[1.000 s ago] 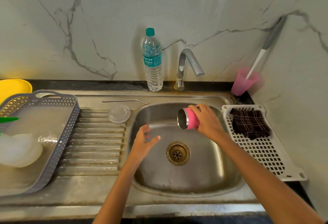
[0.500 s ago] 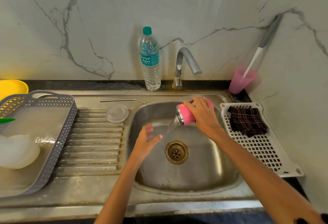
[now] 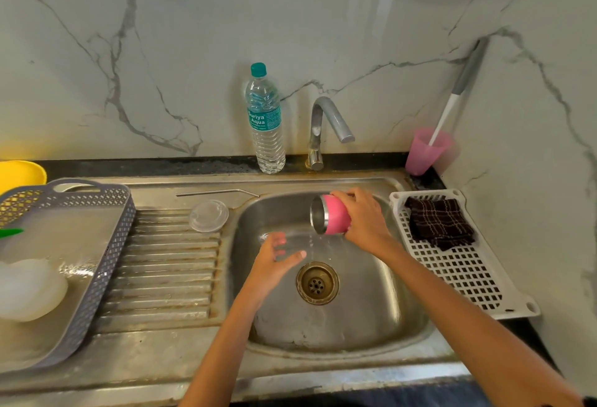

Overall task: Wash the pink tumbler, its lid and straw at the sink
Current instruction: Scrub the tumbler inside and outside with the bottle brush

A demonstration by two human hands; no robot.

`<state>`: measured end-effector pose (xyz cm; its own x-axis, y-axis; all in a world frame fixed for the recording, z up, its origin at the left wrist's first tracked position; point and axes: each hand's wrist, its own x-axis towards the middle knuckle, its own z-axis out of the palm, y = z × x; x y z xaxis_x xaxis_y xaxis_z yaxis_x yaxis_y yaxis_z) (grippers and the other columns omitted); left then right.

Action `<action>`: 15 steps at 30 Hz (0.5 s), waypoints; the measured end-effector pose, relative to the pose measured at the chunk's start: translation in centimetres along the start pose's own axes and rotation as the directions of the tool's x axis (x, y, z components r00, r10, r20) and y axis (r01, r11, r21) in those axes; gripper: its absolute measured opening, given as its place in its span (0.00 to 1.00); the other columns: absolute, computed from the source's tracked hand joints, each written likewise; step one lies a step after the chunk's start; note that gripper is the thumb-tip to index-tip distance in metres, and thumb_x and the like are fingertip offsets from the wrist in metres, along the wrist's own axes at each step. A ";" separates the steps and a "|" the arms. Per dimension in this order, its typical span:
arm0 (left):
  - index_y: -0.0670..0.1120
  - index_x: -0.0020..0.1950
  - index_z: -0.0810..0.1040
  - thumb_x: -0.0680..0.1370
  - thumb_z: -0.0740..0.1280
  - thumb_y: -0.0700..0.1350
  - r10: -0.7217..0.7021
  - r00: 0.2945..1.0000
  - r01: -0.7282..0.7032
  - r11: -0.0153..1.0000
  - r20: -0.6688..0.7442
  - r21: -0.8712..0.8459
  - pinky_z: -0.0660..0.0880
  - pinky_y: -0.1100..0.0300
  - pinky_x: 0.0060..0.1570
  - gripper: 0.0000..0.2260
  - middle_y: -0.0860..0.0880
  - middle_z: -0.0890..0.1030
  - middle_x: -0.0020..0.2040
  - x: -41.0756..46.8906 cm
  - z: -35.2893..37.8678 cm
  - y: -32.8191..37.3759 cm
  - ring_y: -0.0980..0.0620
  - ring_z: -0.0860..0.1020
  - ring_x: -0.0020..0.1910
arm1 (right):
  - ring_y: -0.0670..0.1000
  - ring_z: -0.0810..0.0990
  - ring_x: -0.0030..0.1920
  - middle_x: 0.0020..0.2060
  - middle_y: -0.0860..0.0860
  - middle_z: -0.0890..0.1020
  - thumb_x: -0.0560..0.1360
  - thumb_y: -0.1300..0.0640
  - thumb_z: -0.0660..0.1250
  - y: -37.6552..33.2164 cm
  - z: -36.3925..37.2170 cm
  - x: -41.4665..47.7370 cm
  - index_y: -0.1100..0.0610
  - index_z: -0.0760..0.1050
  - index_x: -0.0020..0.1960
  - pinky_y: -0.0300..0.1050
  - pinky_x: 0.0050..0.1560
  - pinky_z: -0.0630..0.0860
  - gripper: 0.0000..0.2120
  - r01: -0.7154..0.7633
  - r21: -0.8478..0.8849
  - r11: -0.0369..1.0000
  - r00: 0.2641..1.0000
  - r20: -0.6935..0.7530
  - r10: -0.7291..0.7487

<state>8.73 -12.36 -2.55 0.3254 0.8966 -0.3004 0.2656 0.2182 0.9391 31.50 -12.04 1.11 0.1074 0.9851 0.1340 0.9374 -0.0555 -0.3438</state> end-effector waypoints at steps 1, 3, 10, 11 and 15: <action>0.50 0.69 0.67 0.72 0.75 0.52 -0.002 1.000 0.002 1.000 0.015 -0.021 0.70 0.64 0.56 0.29 0.52 0.71 0.66 -0.1 0.4 0.3 0.54 0.72 0.65 | 0.53 0.67 0.66 0.65 0.52 0.69 0.60 0.60 0.80 0.0 -0.2 -0.1 0.50 0.65 0.73 0.51 0.67 0.67 0.45 -0.051 0.154 0.987 0.998 0.044 0.045; 0.51 0.73 0.65 0.67 0.76 0.58 0.011 0.999 -0.008 0.998 0.046 -0.058 0.66 0.58 0.67 0.38 0.55 0.68 0.70 0.0 1.3 1.2 0.55 0.67 0.70 | 0.49 0.70 0.65 0.65 0.49 0.71 0.59 0.60 0.81 0.1 -0.7 -0.7 0.49 0.65 0.72 0.49 0.64 0.72 0.46 -0.115 0.447 0.887 0.990 0.124 0.066; 0.63 0.63 0.66 0.64 0.82 0.44 0.264 0.957 -0.258 0.964 0.121 -0.064 0.74 0.67 0.55 0.36 0.60 0.73 0.63 1.9 4.4 6.5 0.62 0.73 0.61 | 0.45 0.76 0.60 0.62 0.47 0.76 0.60 0.55 0.82 -1.1 -2.3 -2.8 0.51 0.62 0.70 0.38 0.57 0.76 0.45 -0.112 0.663 0.740 0.993 0.107 0.055; 0.61 0.63 0.67 0.63 0.82 0.41 0.274 0.952 -0.263 0.960 0.135 -0.091 0.76 0.66 0.53 0.37 0.58 0.75 0.62 2.3 4.7 6.9 0.60 0.76 0.60 | 0.45 0.76 0.60 0.62 0.47 0.76 0.59 0.55 0.83 -1.0 -2.5 -2.9 0.50 0.62 0.70 0.39 0.58 0.76 0.46 -0.109 0.666 0.738 0.993 0.105 0.053; 0.57 0.67 0.68 0.58 0.84 0.46 0.300 0.943 -0.291 0.953 0.140 -0.083 0.80 0.57 0.53 0.42 0.56 0.79 0.60 4.1 5.7 8.1 0.56 0.79 0.59 | 0.46 0.76 0.62 0.64 0.47 0.75 0.61 0.58 0.81 1.8 -3.4 -2.1 0.51 0.57 0.73 0.44 0.60 0.77 0.49 -0.105 0.598 0.795 0.961 0.265 -0.072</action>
<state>17.37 -9.09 2.90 0.5142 0.8573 -0.0250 0.0830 -0.0208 0.9963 34.04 -14.79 3.40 -0.0525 0.9943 -0.0930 0.5356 -0.0505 -0.8430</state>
